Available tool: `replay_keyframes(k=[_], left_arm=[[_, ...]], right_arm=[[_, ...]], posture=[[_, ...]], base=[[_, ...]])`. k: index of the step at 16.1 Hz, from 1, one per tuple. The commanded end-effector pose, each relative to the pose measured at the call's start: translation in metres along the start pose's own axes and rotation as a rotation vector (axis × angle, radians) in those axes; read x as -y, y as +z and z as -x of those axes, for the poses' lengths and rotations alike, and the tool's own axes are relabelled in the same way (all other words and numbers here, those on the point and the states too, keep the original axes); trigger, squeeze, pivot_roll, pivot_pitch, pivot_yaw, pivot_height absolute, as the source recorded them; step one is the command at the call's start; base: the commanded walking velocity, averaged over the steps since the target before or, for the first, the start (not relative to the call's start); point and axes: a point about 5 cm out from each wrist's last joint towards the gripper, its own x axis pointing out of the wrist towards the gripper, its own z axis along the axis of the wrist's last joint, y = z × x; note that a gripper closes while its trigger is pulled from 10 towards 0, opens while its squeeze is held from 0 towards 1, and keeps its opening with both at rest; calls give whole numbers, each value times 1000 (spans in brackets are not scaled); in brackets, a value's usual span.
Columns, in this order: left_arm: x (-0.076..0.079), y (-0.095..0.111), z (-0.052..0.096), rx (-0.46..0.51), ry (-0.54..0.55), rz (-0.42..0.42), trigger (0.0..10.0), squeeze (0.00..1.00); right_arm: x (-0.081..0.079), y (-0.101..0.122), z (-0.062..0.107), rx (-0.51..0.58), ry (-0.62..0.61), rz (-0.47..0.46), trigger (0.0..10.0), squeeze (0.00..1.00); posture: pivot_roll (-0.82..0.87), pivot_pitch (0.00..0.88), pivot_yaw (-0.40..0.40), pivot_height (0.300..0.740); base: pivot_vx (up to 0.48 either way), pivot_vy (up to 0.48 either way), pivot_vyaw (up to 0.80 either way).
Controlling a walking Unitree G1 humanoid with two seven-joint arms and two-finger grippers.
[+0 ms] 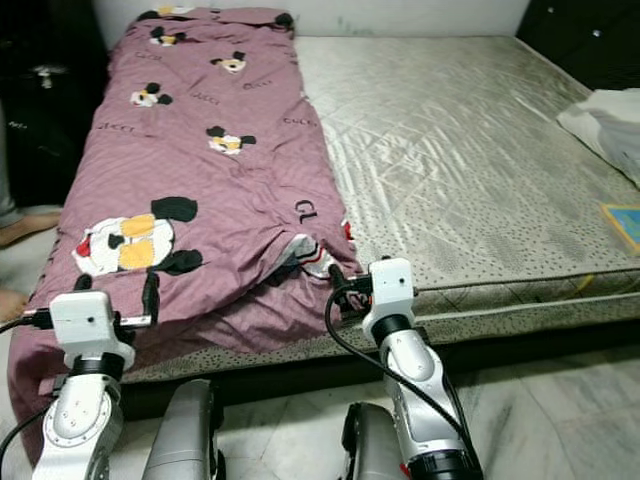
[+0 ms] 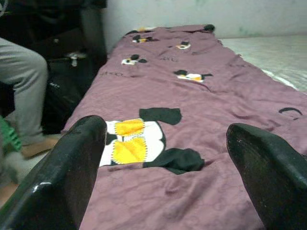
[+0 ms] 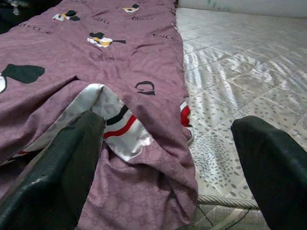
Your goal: Clean up the room
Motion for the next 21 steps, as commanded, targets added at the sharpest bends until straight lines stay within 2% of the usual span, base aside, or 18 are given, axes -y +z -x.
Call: replay_keyframes(k=[1, 6, 11, 16, 21], left_arm=[[0, 1, 2, 7, -3, -1, 10000, 0], [1, 0, 2, 2, -16, 6, 10000, 0], [1, -1, 2, -3, -27, 16, 10000, 0], [1, -1, 1, -11, -31, 18, 10000, 0], [1, -3, -1, -27, -25, 20, 10000, 0]], right_arm=[[0, 1, -1, 5, 9, 8, 10000, 0], [-1, 1, -2, 10, 21, 25, 10000, 0], [-2, 0, -2, 7, 25, 23, 10000, 0], [-1, 0, -4, 1, 28, 27, 10000, 0], [-2, -1, -6, -6, 33, 28, 10000, 0]], posture=[[50, 109, -46, 591], [51, 109, -49, 591], [51, 120, -47, 591], [51, 128, -47, 591], [53, 130, -45, 591]], base=[[270, 0, 0], [272, 0, 0], [277, 0, 555], [234, 0, 0], [0, 0, 575]])
